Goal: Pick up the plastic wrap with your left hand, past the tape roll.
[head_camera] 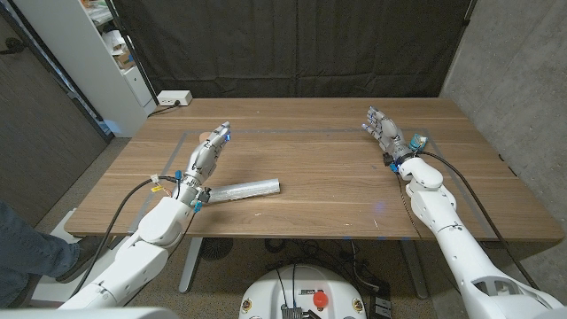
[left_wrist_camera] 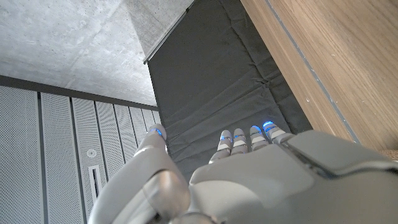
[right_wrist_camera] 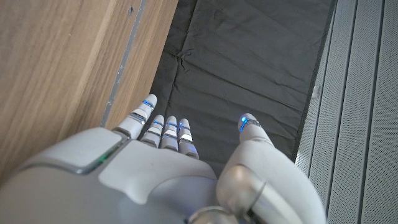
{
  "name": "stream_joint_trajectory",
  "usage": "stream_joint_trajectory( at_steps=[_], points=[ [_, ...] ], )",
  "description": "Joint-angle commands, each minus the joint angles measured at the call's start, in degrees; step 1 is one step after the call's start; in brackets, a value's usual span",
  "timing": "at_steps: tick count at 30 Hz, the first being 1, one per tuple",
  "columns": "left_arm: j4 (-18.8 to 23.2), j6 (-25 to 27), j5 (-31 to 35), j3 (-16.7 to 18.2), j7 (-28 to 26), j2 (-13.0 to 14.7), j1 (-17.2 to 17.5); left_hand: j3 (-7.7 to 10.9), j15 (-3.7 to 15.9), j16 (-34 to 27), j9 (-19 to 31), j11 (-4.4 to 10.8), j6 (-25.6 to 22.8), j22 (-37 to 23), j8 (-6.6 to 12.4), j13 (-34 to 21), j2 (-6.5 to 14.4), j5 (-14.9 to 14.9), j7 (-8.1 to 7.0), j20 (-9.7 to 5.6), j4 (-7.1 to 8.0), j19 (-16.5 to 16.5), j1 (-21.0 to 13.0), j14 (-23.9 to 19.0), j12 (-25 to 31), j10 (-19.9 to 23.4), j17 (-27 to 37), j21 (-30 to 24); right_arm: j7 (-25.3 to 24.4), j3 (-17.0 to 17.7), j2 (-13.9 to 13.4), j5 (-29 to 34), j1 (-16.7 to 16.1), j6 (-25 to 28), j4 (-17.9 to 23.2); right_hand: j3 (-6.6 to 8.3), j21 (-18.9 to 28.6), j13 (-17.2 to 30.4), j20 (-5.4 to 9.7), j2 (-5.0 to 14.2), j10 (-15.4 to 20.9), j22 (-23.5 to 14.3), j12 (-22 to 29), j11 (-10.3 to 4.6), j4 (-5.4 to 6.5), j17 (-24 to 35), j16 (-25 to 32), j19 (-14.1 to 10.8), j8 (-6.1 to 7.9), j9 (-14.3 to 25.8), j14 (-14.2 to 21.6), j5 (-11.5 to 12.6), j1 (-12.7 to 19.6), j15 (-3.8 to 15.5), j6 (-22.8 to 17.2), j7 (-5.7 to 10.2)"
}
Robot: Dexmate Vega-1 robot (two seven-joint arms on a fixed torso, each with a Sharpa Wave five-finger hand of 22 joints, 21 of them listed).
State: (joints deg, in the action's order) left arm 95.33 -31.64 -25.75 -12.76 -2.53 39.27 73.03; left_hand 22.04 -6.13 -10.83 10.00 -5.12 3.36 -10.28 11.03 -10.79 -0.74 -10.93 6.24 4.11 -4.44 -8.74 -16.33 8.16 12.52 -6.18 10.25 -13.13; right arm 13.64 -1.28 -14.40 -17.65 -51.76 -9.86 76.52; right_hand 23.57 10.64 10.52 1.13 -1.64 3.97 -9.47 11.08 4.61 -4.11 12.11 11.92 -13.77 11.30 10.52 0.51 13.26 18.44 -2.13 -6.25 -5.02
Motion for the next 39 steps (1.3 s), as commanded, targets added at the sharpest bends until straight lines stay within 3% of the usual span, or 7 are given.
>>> stream_joint_trajectory(
  at_steps=[1, 12, 16, 25, 39],
  points=[
    [2.7, -1.2, 2.3, 1.7, -2.2, 0.8, 3.5, 0.1, -0.02, -0.3, 0.2, 0.17, -0.2, -0.1, 0.04, -0.3, 0.2, 0.1, 0.19, 0.14, -0.53, -0.1, -0.6, -0.4, 0.1, 0.3, 0.2, 0.2, -0.2, 0.5, -0.3, -0.2, -0.8, 0.1, 0.9, 0.18, 0.2, 0.2, -0.3, 0.43, 0.1, -0.3, 0.1, 0.32, -0.44, 0.2, 0.0, 0.2, 0.03, 0.3, 0.1, 0.0, 0.1, -0.46, -0.4, -0.09],
    [3.7, -1.7, 4.5, 3.0, -4.6, 0.2, 5.4, 0.22, 0.25, -0.3, 0.3, 0.37, -0.3, -0.1, 0.02, -0.3, 0.3, 0.1, 0.03, 0.38, -0.78, 0.1, -0.9, -0.6, 0.0, 0.4, 0.2, 0.2, -0.2, 0.8, 0.1, -0.6, -0.9, -1.0, 0.6, 0.17, 0.2, 0.2, -0.27, 0.43, 0.1, -0.3, 0.1, 0.3, -0.52, 0.2, 0.0, 0.2, 0.02, 0.3, 0.1, 0.0, 0.1, -0.45, -0.4, -0.12],
    [4.7, -1.7, 9.8, 3.9, -8.3, -0.4, 6.5, 0.31, 0.45, -0.3, 0.3, 0.38, -0.5, -0.1, 0.08, -0.3, 0.5, 0.1, -0.03, -0.04, -0.95, 0.2, -1.1, -0.8, 0.1, 0.7, 0.2, 0.2, -0.5, 0.8, 0.0, -0.5, -1.0, -1.2, 1.1, 0.14, 0.3, 0.2, -0.25, 0.41, 0.3, -0.3, 0.2, 0.21, -0.55, 0.2, 0.1, 0.2, 0.07, 0.3, 0.4, 0.0, 0.0, -0.13, -0.6, 0.28],
    [5.4, -1.1, 15.1, 4.6, -12.4, -1.2, 8.0, 0.59, 0.63, -0.5, 0.3, 0.76, -0.9, -0.1, 0.23, -0.3, 0.8, 0.1, -0.23, 0.02, -1.38, 0.5, -1.8, -1.3, 0.2, 1.1, 0.2, 0.3, -0.4, 0.8, -0.2, -0.7, -1.1, -0.7, 1.6, 0.16, 0.4, 0.2, -0.24, 0.49, 0.4, -0.3, 0.2, 0.16, -0.61, 0.2, 0.3, -0.2, 0.05, 0.3, 0.9, -0.1, 0.0, -0.17, -0.6, 0.23],
    [7.2, -1.5, 18.5, 5.9, -15.4, -1.8, 11.5, 0.94, 0.71, -0.5, 0.3, 0.92, -1.5, -0.1, 0.38, -0.3, 1.1, 0.1, -0.31, 0.19, -2.04, 0.8, -2.7, -1.7, 0.3, 1.7, 0.2, 0.4, -0.2, 0.8, 0.1, -1.0, -0.9, -1.5, 1.2, 0.17, 0.4, 0.3, -0.29, 0.49, 0.8, -0.3, 0.3, 0.14, -0.75, 0.2, 0.4, -0.4, 0.1, 0.3, 1.2, -0.1, 0.0, -0.13, -0.8, 0.2]
  ],
)
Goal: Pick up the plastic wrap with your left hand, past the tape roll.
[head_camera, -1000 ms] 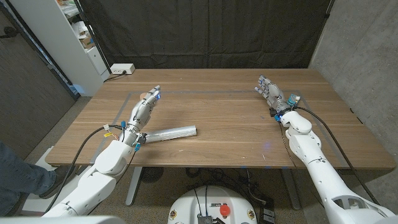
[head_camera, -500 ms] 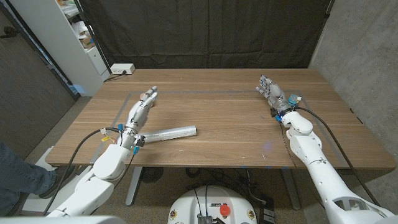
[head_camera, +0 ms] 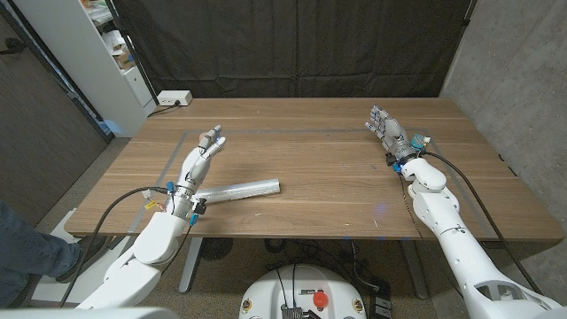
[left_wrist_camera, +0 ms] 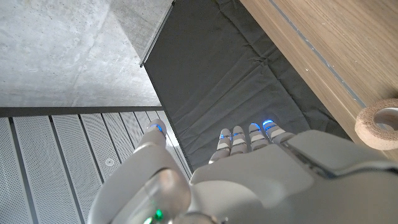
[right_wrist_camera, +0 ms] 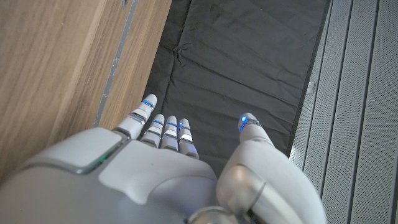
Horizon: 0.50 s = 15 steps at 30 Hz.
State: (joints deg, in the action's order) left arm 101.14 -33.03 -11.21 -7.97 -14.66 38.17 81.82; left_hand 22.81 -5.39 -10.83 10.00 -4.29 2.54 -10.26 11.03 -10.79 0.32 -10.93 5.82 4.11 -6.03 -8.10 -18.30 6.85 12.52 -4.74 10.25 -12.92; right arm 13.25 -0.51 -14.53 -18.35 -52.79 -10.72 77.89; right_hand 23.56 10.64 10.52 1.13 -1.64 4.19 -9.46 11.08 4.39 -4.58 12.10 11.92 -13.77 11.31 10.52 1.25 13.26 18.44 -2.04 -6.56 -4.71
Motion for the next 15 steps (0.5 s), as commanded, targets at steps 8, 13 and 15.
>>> stream_joint_trajectory(
  at_steps=[8, 13, 15],
  points=[
    [2.8, 1.3, 7.3, 2.5, -6.1, -1.4, 4.7, 0.35, -0.1, -0.6, 0.3, -0.01, -0.9, -0.1, 0.4, -0.3, 0.1, 0.1, -0.01, 0.29, -0.77, 0.5, -1.2, -0.8, 0.4, 0.6, 0.2, 0.2, 0.3, 0.1, 0.1, -0.4, 0.2, -0.5, -0.2, 0.2, 0.5, 0.3, -0.27, 0.51, 0.8, -0.3, 0.3, 0.39, -0.36, 0.2, 0.4, -0.5, 0.13, 0.3, 0.5, -0.1, 0.0, -0.18, -0.6, -0.12],
    [3.7, 3.1, 10.0, 2.9, -7.4, -1.2, 5.5, 0.6, -0.26, -0.6, 0.3, 0.07, -1.4, -0.1, 0.56, -0.3, 0.3, 0.0, 0.11, 0.32, -1.2, 0.7, -1.8, -1.2, 0.6, 1.1, 0.2, 0.2, 0.4, 0.1, 0.3, -0.5, 0.3, -0.8, -0.6, 0.21, 0.5, 0.3, -0.27, 0.52, 0.7, -0.3, 0.3, 0.28, -0.42, 0.2, 0.3, -0.5, 0.11, 0.3, 0.5, -0.1, 0.1, -0.15, -0.6, -0.09],
    [3.8, 3.5, 10.7, 3.0, -7.7, -1.1, 5.6, 0.66, -0.21, -0.6, 0.3, 0.15, -1.4, -0.1, 0.58, -0.4, 0.3, 0.0, 0.13, 0.33, -1.32, 0.8, -2.0, -1.3, 0.6, 1.3, 0.2, 0.2, 0.4, 0.0, 0.3, -0.4, 0.3, -0.9, -0.7, 0.21, 0.5, 0.3, -0.29, 0.53, 0.7, -0.3, 0.3, 0.35, -0.43, 0.2, 0.3, -0.5, 0.11, 0.3, 0.5, -0.1, 0.1, -0.16, -0.6, -0.08]
  ],
)
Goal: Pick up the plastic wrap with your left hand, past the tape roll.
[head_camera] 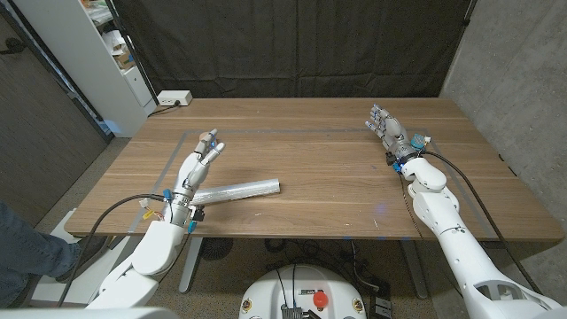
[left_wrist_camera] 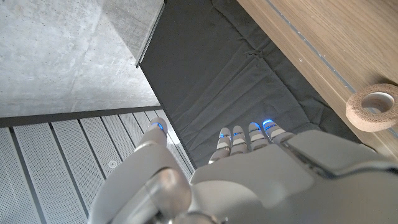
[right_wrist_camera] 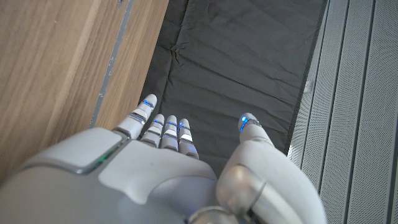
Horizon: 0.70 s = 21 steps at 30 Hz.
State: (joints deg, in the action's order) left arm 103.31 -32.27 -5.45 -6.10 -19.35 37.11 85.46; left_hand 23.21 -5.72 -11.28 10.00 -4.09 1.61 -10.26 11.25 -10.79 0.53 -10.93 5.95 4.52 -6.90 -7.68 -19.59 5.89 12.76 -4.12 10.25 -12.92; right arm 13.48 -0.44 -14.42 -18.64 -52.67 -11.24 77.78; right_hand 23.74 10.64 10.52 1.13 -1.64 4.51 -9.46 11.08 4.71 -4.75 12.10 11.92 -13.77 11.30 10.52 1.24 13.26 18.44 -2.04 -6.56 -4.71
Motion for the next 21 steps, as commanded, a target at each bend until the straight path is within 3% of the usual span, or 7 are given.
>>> stream_joint_trajectory(
  at_steps=[1, 10, 21],
  points=[
    [1.6, 2.6, 5.0, 1.1, -3.1, -0.1, 1.9, 0.29, 0.1, -0.2, 0.3, -0.06, -0.6, -0.1, 0.39, -0.4, 0.1, 0.0, 0.02, -0.05, -0.52, 0.4, -0.8, -0.3, 0.4, 0.8, 0.2, 0.2, 0.1, -0.1, 0.2, -0.1, 0.2, -0.4, -0.6, 0.03, 0.4, 0.3, -0.3, 0.52, 0.4, -0.3, 0.3, 0.03, -0.26, 0.2, 0.3, -0.5, 0.13, 0.3, 0.5, -0.1, 0.1, -0.16, -0.7, -0.11],
    [4.5, 6.7, 10.9, 2.2, -7.2, 0.0, 3.9, 0.71, 0.22, -0.2, 0.3, -0.03, -1.2, -0.1, 0.59, -0.4, 0.2, -0.1, 0.03, 0.22, -1.34, 0.8, -2.2, -0.8, 0.5, 1.1, 0.2, 0.3, 0.0, -0.2, 0.2, 0.1, 0.5, -0.7, -1.3, 0.02, 0.4, 0.3, -0.33, 0.52, 0.4, -0.3, 0.2, 0.03, -0.32, 0.2, 0.3, -0.4, 0.11, 0.3, 0.5, -0.1, 0.0, -0.17, -0.7, -0.01],
    [10.5, 16.4, 20.7, 3.5, -12.8, 0.7, 7.2, 1.49, 0.05, -0.4, 0.4, 0.11, -2.8, -0.1, 1.12, -0.5, -0.1, -0.4, 0.24, 0.63, -2.82, 2.0, -5.1, -2.0, 0.7, 2.1, 0.2, 0.2, 0.5, -0.4, 0.3, 0.1, 1.7, -0.9, -2.9, 0.03, 0.4, 0.3, -0.3, 0.54, 0.5, -0.3, 0.3, -0.04, -0.42, 0.2, 0.4, -0.5, 0.12, 0.3, 0.8, -0.1, 0.0, -0.2, -0.8, 0.05]
  ],
)
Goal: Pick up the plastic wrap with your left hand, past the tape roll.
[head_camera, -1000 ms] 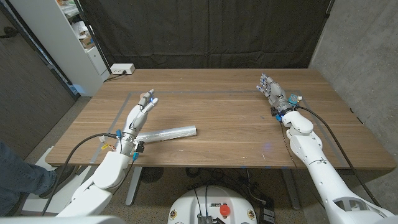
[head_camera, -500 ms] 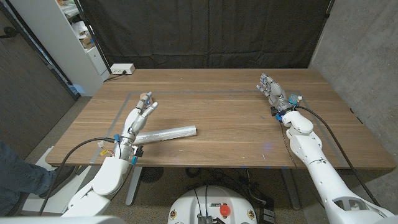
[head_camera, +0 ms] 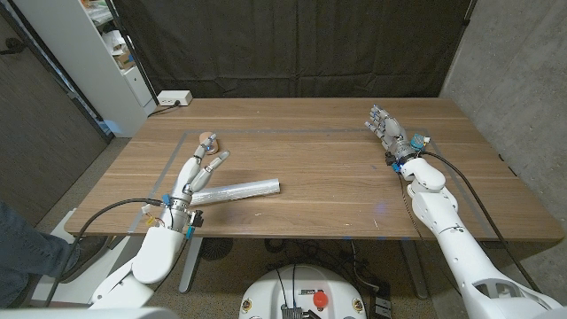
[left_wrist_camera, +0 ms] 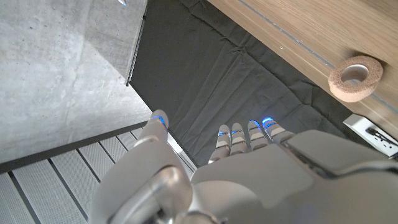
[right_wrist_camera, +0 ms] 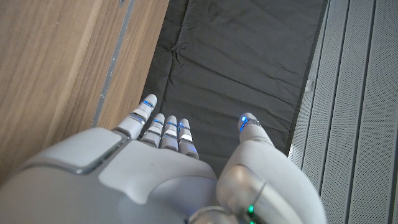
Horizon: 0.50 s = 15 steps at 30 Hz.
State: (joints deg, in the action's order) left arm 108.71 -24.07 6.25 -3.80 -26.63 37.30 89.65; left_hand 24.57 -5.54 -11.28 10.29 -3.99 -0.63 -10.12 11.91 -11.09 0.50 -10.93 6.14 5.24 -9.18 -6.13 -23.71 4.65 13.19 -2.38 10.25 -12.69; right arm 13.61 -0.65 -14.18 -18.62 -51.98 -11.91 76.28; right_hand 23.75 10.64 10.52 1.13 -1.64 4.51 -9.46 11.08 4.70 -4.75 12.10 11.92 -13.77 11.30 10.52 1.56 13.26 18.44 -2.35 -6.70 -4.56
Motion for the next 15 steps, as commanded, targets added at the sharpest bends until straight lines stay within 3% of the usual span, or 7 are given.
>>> stream_joint_trajectory(
  at_steps=[1, 15],
  points=[
    [5.2, 8.4, 9.2, 1.1, -5.8, 0.5, 3.1, 0.2, -0.25, -0.4, 0.1, -0.03, -0.7, -0.2, 0.51, -0.3, -0.1, -0.5, 0.03, -0.05, -0.64, 0.6, -1.3, -0.9, 0.4, 0.6, 0.2, 0.0, 0.4, -0.2, 0.1, 0.1, 1.1, -0.2, -1.5, 0.03, 0.4, 0.3, -0.27, 0.55, 0.5, -0.3, 0.3, -0.02, -0.44, 0.2, 0.4, -0.6, 0.12, 0.3, 0.5, -0.1, 0.0, 0.11, -0.6, -0.08],
    [8.2, 14.2, 11.5, 1.3, -6.4, 2.9, 4.8, 0.66, -0.16, -0.5, 0.1, 0.14, -1.7, -0.2, 0.73, -0.3, -0.6, -0.6, -0.03, 0.15, -1.14, 1.5, -3.7, -2.0, 0.7, 1.7, 0.2, 0.0, 0.2, -0.3, 0.1, 0.5, 1.6, 0.4, -2.0, 0.03, 0.6, 0.3, -0.28, 0.61, 0.5, -0.3, 0.2, -0.03, -0.52, 0.3, 0.6, -1.1, 0.08, 0.3, 1.1, -0.2, 0.0, 0.2, -0.6, -0.09]
  ],
)
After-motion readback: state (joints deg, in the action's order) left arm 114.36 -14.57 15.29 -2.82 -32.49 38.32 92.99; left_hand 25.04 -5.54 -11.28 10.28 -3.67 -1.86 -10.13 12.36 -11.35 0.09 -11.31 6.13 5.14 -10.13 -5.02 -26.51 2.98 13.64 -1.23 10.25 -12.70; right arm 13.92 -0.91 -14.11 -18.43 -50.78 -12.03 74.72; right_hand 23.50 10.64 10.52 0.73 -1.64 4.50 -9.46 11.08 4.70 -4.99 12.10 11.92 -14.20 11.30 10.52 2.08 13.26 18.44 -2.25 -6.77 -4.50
